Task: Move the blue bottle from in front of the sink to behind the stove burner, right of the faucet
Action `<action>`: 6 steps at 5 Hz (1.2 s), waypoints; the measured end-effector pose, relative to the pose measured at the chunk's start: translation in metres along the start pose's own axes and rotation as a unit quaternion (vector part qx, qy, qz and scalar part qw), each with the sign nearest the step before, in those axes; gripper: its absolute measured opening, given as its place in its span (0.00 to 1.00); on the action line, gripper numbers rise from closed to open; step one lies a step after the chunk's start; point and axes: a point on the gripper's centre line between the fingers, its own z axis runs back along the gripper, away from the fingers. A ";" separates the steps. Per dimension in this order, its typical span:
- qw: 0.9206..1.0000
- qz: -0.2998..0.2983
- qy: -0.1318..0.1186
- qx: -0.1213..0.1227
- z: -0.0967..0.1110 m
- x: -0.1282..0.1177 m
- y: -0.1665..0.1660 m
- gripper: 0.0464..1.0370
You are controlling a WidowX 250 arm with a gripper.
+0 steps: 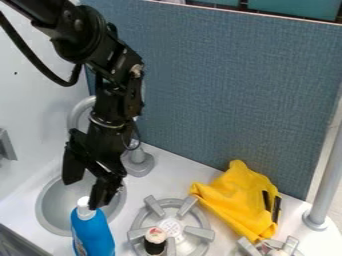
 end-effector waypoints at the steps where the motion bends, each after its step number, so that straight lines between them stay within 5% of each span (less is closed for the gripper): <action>1: 1.000 0.003 0.007 -0.006 -0.010 -0.001 0.010 0.96; 3: 0.998 -0.016 -0.021 -0.061 -0.032 0.007 0.014 0.96; 5: 0.997 -0.011 -0.016 -0.080 -0.037 0.008 0.007 0.90; 6: 0.996 0.013 0.016 -0.086 -0.042 0.011 0.007 0.61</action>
